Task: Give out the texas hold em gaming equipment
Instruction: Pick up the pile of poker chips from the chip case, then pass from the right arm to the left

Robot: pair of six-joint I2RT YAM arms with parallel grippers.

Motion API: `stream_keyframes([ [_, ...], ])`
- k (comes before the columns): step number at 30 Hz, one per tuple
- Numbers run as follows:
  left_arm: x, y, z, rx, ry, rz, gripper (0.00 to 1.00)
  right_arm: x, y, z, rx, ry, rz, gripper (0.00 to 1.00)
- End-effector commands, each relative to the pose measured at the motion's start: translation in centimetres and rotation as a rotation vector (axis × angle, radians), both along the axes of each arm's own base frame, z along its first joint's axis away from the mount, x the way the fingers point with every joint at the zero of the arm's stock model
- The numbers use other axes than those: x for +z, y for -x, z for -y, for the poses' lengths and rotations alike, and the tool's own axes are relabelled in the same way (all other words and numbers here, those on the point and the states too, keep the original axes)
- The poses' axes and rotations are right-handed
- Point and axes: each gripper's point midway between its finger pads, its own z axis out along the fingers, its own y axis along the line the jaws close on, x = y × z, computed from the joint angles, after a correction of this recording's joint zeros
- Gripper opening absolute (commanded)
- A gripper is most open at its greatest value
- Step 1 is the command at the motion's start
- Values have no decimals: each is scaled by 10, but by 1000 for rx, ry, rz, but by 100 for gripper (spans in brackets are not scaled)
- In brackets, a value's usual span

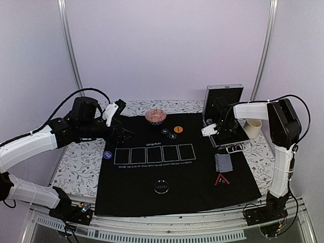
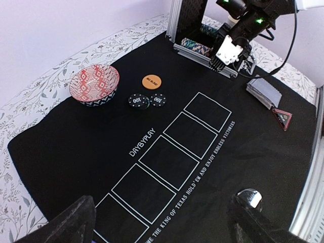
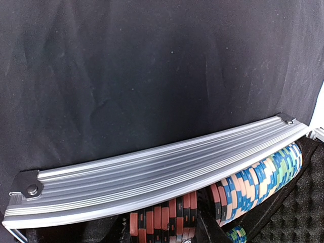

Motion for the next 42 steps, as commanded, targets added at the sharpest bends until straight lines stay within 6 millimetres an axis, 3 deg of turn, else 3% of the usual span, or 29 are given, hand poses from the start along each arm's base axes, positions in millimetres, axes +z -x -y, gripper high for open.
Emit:
stream_keyframes([
  [1, 2, -2, -3, 2, 10, 13, 92, 29, -3, -1, -24, 1, 75, 2],
  [7, 11, 1, -3, -6, 31, 31, 92, 104, -14, -21, -124, -165, 223, 2],
  [11, 18, 4, -2, -15, 52, 46, 92, 146, -3, -33, -194, -266, 277, 2],
  [14, 23, 6, -3, -16, 65, 53, 92, 183, 7, -53, -261, -413, 313, 2],
  [18, 28, 8, -4, -18, 81, 72, 92, 227, 24, -83, -389, -700, 251, 2],
  [21, 29, 8, -4, -16, 81, 73, 91, 242, 34, -105, -512, -925, 113, 2],
  [23, 29, 9, -4, -18, 82, 71, 91, 243, 37, -121, -576, -1038, 3, 2],
  [28, 33, 11, -6, -14, 90, 83, 91, 222, 25, -152, -751, -1147, -224, 2],
  [33, 36, 12, -7, -11, 97, 92, 91, 180, 6, -166, -948, -1119, -378, 2],
  [42, 40, 12, -9, -3, 100, 105, 91, 122, -17, -178, -1113, -1163, -613, 2],
])
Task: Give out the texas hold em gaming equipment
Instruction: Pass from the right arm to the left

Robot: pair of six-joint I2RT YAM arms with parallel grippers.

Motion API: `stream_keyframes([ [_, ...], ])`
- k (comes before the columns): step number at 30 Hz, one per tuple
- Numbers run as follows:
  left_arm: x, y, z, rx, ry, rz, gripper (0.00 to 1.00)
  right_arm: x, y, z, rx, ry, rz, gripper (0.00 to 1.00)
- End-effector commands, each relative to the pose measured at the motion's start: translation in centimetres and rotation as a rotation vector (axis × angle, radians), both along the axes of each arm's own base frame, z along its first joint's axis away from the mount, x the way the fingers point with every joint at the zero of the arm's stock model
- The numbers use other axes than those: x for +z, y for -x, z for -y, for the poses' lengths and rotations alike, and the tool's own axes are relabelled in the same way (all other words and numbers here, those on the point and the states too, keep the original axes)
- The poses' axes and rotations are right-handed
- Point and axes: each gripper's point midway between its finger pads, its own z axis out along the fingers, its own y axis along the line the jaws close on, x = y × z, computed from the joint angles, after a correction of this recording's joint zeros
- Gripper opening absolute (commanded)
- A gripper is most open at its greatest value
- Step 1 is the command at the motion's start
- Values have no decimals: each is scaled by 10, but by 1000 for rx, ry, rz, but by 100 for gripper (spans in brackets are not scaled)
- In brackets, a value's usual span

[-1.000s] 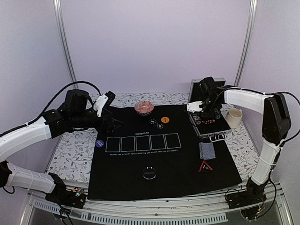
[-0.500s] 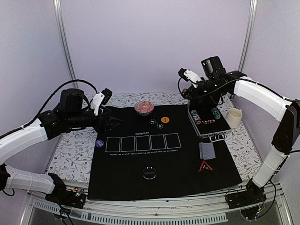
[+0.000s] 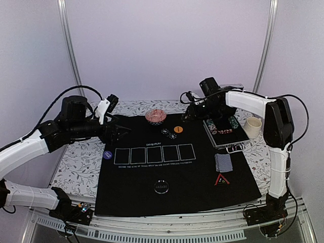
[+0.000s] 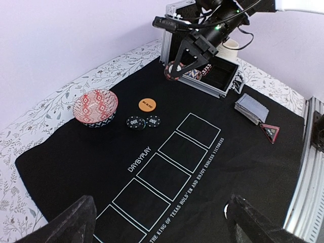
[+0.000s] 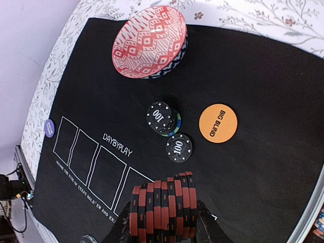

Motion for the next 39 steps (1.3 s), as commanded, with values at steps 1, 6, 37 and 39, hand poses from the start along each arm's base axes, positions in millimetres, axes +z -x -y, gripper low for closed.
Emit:
stream_keyframes([
  [1, 5, -3, -4, 18, 18, 19, 91, -5, -17, -11, -54, -160, -104, 2],
  [6, 3, -3, -4, 20, 13, 15, 91, -36, -27, -18, -91, -228, -204, 2],
  [37, -17, 3, 25, -132, 23, -64, 88, -36, 24, -52, -10, -190, -206, 2],
  [39, -13, 9, 31, -176, 40, -47, 89, -30, 46, -66, 44, -212, -210, 2],
])
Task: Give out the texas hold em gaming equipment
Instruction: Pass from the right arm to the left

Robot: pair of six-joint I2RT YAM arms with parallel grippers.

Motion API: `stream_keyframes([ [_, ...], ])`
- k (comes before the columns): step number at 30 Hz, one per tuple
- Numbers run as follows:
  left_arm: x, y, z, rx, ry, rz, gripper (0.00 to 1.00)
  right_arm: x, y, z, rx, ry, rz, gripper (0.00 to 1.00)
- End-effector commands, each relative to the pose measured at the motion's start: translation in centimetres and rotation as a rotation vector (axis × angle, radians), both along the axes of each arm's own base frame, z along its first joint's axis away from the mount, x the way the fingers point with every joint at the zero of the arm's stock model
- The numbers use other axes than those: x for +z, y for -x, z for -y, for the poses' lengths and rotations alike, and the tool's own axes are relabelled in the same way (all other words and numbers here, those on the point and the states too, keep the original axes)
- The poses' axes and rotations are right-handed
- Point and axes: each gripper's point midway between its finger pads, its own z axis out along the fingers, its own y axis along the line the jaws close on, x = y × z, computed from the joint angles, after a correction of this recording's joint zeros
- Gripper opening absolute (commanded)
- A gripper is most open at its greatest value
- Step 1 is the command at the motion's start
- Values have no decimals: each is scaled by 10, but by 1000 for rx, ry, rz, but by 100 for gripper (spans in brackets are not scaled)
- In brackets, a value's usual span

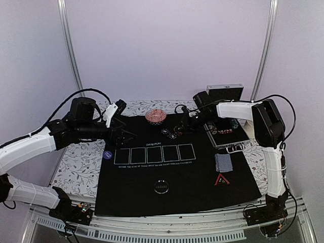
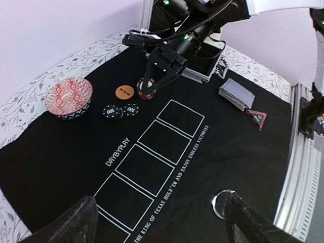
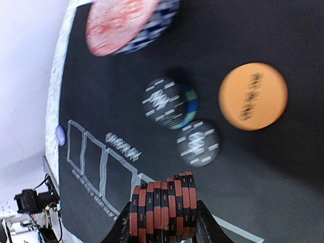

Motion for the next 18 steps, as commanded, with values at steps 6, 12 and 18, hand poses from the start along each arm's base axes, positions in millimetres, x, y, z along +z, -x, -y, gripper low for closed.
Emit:
stream_keyframes([
  [6, -16, 36, 46, -244, -45, 76, 91, 45, 108, -55, 245, -143, 35, 2],
  [12, -43, 59, 75, -380, -141, 122, 91, 24, 155, -37, 275, -180, -55, 2],
  [18, -68, 65, 95, -432, -184, 114, 90, -1, 188, -16, 296, -163, -122, 3],
])
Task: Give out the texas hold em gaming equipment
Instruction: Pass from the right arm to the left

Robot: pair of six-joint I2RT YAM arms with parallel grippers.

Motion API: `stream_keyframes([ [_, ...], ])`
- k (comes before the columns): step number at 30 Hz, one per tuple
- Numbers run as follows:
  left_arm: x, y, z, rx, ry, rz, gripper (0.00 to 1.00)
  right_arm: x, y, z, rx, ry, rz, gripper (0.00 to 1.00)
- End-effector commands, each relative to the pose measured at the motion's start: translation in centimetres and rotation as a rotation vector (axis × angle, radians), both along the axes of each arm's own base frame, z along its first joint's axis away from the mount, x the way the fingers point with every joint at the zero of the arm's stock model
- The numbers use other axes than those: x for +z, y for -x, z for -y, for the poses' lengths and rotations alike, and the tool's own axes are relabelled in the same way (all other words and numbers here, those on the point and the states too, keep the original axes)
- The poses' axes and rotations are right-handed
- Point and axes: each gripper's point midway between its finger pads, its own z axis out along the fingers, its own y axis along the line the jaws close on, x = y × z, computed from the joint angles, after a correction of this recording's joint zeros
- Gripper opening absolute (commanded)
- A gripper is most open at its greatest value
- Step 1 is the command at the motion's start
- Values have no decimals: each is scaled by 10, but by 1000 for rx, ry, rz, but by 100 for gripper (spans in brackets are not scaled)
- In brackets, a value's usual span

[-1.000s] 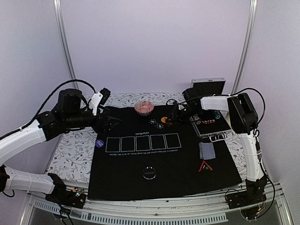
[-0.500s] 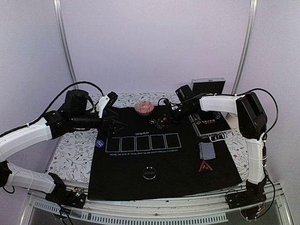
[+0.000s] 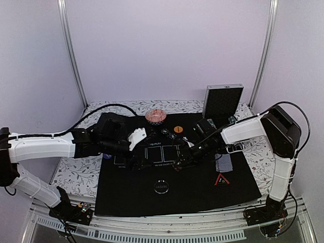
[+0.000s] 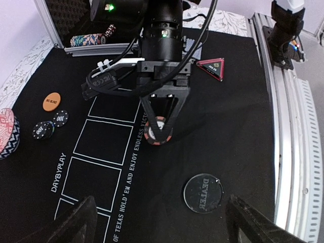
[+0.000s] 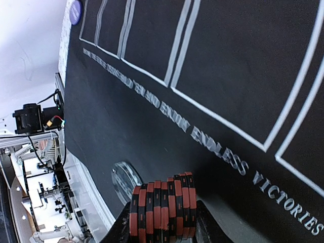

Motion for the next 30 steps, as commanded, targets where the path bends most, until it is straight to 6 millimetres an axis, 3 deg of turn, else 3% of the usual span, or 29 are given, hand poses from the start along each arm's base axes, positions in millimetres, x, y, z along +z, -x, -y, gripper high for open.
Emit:
stream_keyframes([
  [1, -17, 6, 19, -60, -40, 46, 90, 21, 10, 2, 26, -89, 36, 3],
  [9, -45, 16, 42, -81, -70, 31, 89, -11, 13, 21, 10, 12, 4, 7],
  [15, -66, -1, 70, -97, -113, 243, 93, -11, 6, 23, -12, -60, -8, 11],
  [20, -102, -20, 93, -156, -196, 325, 94, -17, 6, 24, -25, -89, -37, 11],
  [26, -132, -37, 114, -208, -214, 314, 90, -18, 3, 24, -41, -133, -49, 11],
  [30, -151, -38, 120, -255, -238, 254, 75, -20, 1, 23, -56, -138, -66, 12],
])
